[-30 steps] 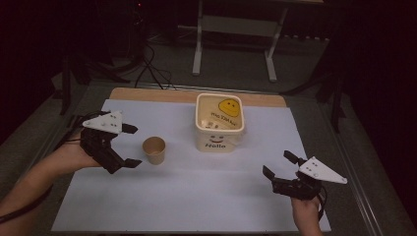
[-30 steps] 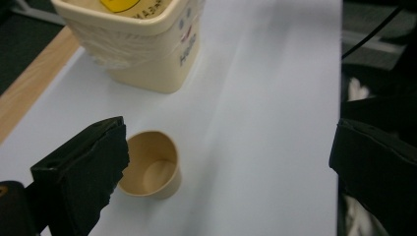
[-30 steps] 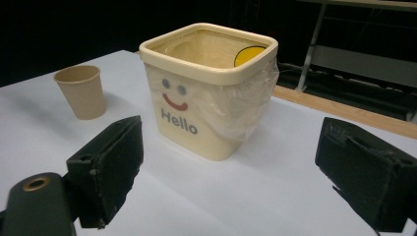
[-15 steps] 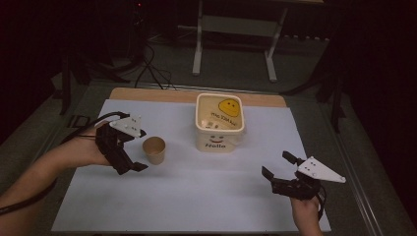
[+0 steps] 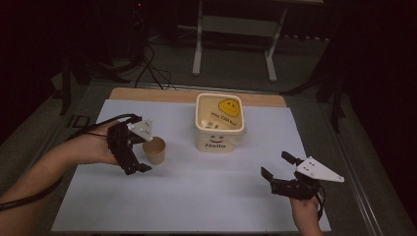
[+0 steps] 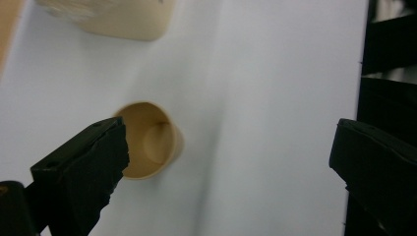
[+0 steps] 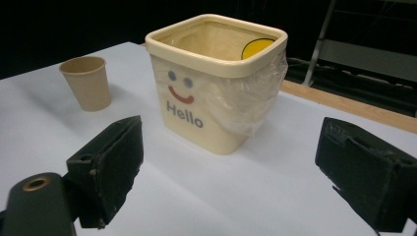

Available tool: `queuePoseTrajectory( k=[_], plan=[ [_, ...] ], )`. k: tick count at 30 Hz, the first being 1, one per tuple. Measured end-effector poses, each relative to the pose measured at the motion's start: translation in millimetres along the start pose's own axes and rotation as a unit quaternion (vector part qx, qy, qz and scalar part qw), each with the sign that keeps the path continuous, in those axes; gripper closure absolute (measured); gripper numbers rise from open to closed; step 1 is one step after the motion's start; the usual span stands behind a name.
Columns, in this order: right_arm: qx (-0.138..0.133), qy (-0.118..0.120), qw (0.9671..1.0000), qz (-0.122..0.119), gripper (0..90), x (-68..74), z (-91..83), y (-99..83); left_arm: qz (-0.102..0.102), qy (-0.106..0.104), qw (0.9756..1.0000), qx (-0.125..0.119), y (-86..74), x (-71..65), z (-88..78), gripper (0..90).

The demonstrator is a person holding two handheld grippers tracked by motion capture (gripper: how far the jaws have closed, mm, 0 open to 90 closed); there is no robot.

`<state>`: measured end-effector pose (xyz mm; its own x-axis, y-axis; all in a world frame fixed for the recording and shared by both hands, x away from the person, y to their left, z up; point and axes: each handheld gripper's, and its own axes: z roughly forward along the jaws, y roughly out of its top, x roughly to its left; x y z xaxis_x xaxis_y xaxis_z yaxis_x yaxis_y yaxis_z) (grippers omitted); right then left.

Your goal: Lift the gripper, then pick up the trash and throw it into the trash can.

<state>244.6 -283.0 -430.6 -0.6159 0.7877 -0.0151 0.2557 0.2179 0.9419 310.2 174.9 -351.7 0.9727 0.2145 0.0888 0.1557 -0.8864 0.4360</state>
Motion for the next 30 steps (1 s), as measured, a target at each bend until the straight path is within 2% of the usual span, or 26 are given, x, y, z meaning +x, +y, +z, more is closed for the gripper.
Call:
queuePoseTrajectory(
  k=[9,10,18,22,30],
  plan=[
    [0.001,0.001,1.0000,-0.001,10.9,0.3,0.2,0.4,0.005,-0.014,0.9996,0.023,4.7,4.9,10.1,2.3],
    [0.001,0.002,1.0000,0.000,10.9,0.3,0.3,0.4,0.007,-0.007,0.9996,0.025,5.4,4.8,11.6,2.4],
    [0.002,0.002,1.0000,-0.001,10.9,0.7,1.5,0.2,0.009,-0.006,0.9995,0.029,6.9,8.9,22.7,6.4],
    [0.002,0.002,1.0000,-0.003,10.9,1.1,1.6,0.3,0.010,-0.009,0.9993,0.036,6.0,11.4,31.6,15.9],
    [0.003,0.002,1.0000,-0.005,10.9,0.7,2.3,-0.2,-0.001,0.014,0.9981,0.059,-0.6,16.6,53.0,31.7]
  ],
)
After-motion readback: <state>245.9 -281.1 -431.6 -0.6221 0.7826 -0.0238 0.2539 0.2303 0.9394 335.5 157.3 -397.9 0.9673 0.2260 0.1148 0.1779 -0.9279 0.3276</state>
